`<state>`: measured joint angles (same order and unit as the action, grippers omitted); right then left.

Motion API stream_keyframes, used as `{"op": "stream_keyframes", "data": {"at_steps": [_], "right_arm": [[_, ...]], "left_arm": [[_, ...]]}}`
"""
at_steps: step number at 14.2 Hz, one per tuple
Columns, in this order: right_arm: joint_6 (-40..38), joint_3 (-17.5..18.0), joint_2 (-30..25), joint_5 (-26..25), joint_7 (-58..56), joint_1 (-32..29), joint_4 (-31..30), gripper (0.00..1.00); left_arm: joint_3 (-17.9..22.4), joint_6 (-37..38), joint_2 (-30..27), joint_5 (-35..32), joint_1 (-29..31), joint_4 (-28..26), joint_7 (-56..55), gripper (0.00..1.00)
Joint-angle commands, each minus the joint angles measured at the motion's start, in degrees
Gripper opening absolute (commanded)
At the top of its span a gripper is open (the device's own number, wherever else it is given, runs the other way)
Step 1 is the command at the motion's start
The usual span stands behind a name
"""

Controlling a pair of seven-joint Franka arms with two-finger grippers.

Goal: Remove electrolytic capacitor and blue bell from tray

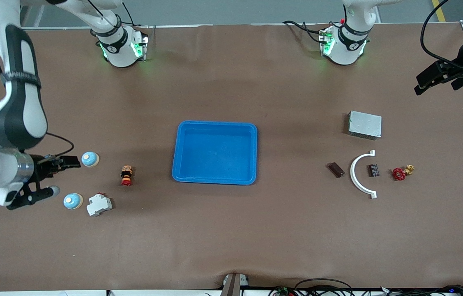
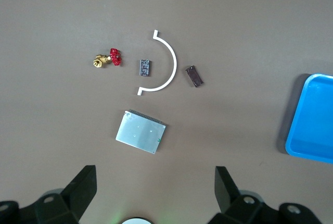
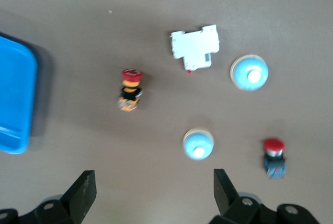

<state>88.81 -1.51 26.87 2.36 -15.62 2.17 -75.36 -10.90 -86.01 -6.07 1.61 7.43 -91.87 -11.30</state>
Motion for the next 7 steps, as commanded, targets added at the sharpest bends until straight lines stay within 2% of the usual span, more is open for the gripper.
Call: {"op": "stream_keyframes", "data": {"at_steps": [1, 5, 7], "right_arm": [[0.9, 0.0, -12.0, 0.4, 4.2, 0.2, -12.1, 1.00], [4.7, 0.0, -25.8, 0.4, 7.9, 0.0, -26.2, 1.00], [5.1, 0.0, -30.5, 0.4, 9.5, -0.1, -30.3, 1.00]], "left_arm": [[0.2, -0.1, -1.3, 1.0, 0.6, -0.7, 1.5, 1.00], [0.1, -0.1, -1.1, 1.5, 0.7, -0.1, 1.5, 1.00], [0.0, 0.0, -1.3, 2.1, 0.7, 0.2, 1.4, 1.00]]}}
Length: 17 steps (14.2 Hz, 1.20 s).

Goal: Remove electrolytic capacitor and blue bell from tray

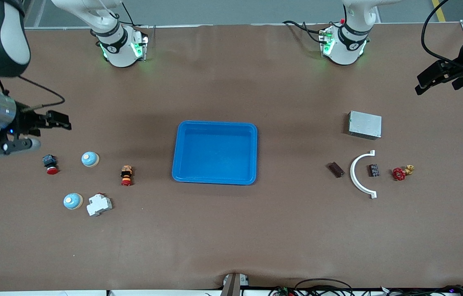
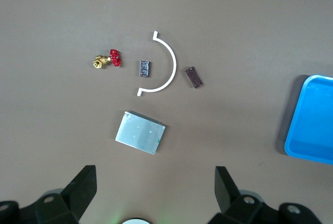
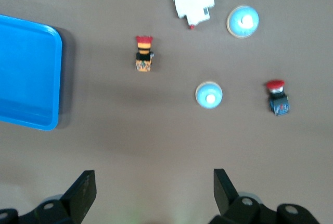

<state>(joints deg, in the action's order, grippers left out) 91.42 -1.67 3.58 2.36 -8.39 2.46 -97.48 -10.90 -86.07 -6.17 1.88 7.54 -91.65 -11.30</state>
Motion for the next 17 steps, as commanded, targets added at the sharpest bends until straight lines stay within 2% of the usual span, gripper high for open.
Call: {"op": "stream_keyframes", "data": {"at_steps": [1, 5, 7, 10, 12, 15, 17], "right_arm": [[2.4, 0.1, -8.9, 0.5, 2.4, -0.6, -9.1, 1.00], [2.4, -0.3, -9.6, -0.3, 3.4, -1.8, -8.4, 1.00], [4.5, -0.3, -8.4, -0.8, 3.1, -2.5, -5.5, 1.00], [4.6, -0.3, -3.2, -0.7, 3.5, -3.6, 2.8, 1.00], [5.2, -0.3, -2.3, -0.7, 3.5, -4.4, 5.1, 1.00], [4.5, -0.3, -1.6, 0.2, 4.1, -5.6, 6.4, 1.00], [4.5, -0.2, -1.7, 0.4, 11.0, -5.9, 6.2, 1.00]], "left_arm": [[0.0, 0.4, -1.3, 2.1, 0.5, 0.1, 1.2, 1.00], [-0.5, 2.6, -2.3, 2.1, 0.5, 0.0, 1.0, 1.00], [-0.6, 3.4, -2.3, 2.0, 0.5, 0.1, 1.0, 1.00], [-0.5, 3.8, -2.7, 2.0, 0.3, 0.1, 1.4, 1.00], [0.4, 3.6, -2.6, 1.2, -2.1, 0.0, 1.5, 1.00], [5.7, 2.5, -2.5, 0.7, -6.9, -0.3, 1.4, 1.00], [7.5, 0.8, -2.4, -0.5, -9.2, -0.4, 1.5, 1.00]]}}
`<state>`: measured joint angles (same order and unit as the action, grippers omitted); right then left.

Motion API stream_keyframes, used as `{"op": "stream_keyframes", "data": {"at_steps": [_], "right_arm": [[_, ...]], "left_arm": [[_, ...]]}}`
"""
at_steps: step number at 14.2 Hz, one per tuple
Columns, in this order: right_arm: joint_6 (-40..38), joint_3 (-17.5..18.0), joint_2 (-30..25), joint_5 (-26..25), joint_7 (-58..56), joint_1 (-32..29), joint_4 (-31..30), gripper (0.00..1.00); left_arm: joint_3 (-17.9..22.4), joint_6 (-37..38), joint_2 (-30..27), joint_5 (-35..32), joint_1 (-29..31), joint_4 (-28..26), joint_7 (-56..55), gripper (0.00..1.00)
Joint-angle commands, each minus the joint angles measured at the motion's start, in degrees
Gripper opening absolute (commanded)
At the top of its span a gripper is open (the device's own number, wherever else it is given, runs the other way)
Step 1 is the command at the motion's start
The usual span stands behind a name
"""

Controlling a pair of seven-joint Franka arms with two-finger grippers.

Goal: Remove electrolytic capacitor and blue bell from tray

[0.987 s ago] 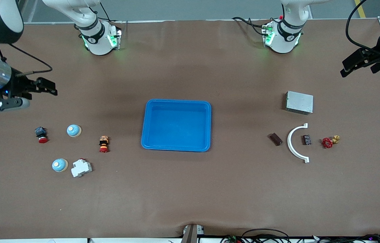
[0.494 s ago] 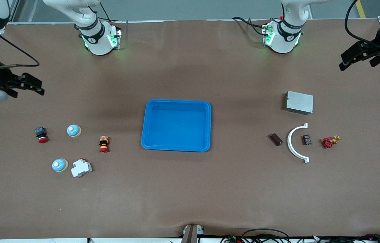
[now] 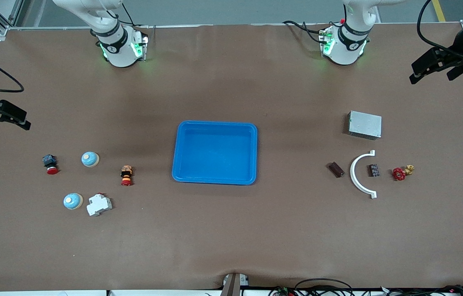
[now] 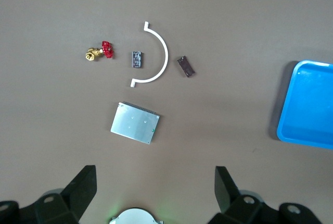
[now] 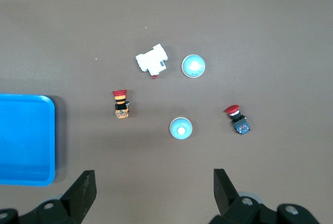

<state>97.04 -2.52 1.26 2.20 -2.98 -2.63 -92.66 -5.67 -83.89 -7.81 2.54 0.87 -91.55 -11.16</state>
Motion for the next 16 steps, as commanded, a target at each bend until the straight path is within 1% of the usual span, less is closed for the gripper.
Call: {"op": "stream_keyframes", "data": {"at_steps": [1, 3, 6, 10, 12, 14, 16], "right_arm": [[-1.2, 0.7, 0.6, 0.7, 11.2, -0.6, 1.0, 1.00], [-0.9, 0.8, 0.7, 0.6, 11.9, -0.4, 1.2, 1.00], [-1.3, 0.9, 0.4, 0.5, 4.2, -0.4, 1.3, 1.00], [-1.1, 0.9, 0.5, 0.5, 4.3, -0.2, 1.3, 1.00], [-1.6, 1.0, 0.4, 0.4, 6.4, 0.5, 1.3, 1.00], [-4.0, 1.0, -0.5, 0.3, 8.6, 0.5, 1.1, 1.00], [-6.3, 1.1, -1.5, 0.0, 6.6, 0.6, 1.0, 1.00]], "left_arm": [[2.6, -1.8, -0.5, -2.8, -3.8, -0.6, 1.3, 1.00], [2.9, -2.9, -0.3, -4.2, -4.8, -0.6, 1.2, 1.00], [2.9, -2.9, 0.1, -4.1, -4.2, 0.1, 0.5, 1.00], [2.8, -2.9, 1.7, -4.0, -4.0, 2.3, 1.0, 1.00], [2.7, -2.4, 2.0, -3.9, -4.2, 2.4, 1.0, 1.00], [2.5, -2.1, 2.7, -3.6, -4.6, 2.5, 1.0, 1.00], [2.4, -2.0, 2.8, -3.5, -4.6, 2.5, 1.1, 1.00]]}}
